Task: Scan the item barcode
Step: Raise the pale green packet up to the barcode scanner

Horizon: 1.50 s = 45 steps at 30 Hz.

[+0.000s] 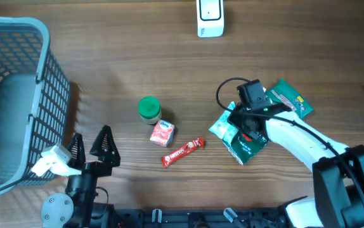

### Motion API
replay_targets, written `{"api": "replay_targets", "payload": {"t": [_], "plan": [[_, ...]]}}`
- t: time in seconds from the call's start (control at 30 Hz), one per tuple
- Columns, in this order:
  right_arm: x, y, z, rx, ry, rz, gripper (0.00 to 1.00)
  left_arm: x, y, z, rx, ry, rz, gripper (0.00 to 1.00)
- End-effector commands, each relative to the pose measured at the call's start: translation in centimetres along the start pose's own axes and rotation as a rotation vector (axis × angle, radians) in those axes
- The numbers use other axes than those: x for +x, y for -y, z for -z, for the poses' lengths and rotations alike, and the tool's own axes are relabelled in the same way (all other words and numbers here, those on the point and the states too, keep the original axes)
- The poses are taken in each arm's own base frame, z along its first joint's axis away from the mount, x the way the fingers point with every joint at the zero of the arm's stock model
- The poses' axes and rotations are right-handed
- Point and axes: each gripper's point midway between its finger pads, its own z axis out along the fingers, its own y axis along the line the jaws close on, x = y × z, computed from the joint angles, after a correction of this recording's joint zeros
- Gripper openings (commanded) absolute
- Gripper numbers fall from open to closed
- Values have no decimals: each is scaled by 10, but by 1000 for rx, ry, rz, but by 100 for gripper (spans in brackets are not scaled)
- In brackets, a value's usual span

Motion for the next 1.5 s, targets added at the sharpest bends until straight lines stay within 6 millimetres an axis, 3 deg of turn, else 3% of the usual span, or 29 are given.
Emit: {"api": "replay_targets", "payload": {"t": [0.0,0.13,0.23,0.37,0.4,0.47,0.5,0.6,0.73,0.8,0.97,1.07,1.13,1.27,1.4,1.47], "plan": [[15,30,-16,76,-32,-10,6,4,1,-1,12,-11,-8,100],[14,-1,-11,-57,-74,66,4,4,1,-1,12,-11,-8,100],[9,-23,13,-136,-111,161,4,4,1,-1,12,-11,-8,100],[-6,-35,72,-184,-40,299,4,4,1,-1,12,-11,-8,100],[-11,-43,104,-249,36,346,5,4,1,-1,12,-11,-8,100],[-15,-51,144,-333,144,413,4,3,1,-1,13,-11,-8,100],[-17,-51,182,-396,252,440,4,3,1,-1,13,-11,-8,100],[-16,-41,236,-468,413,438,4,4,1,-1,12,-11,-8,100],[-9,-32,287,-575,563,440,4,4,1,-1,12,-11,-8,100],[-6,-30,298,-599,594,441,4,4,1,-1,12,-11,-8,100],[0,-32,299,-626,569,454,4,3,1,-1,12,-11,-8,100],[-8,-41,307,-622,664,580,4,4,1,-1,12,-11,-8,100],[-20,-57,317,-594,813,784,4,4,1,-1,12,-11,-8,100],[-52,-98,329,-601,994,902,4,4,1,-1,12,-11,-8,100],[-91,-131,319,-472,1177,1065,5,3,1,-1,12,-11,-8,100],[-116,-134,313,-351,1249,1044,5,3,1,-1,13,-11,-8,100]]}}
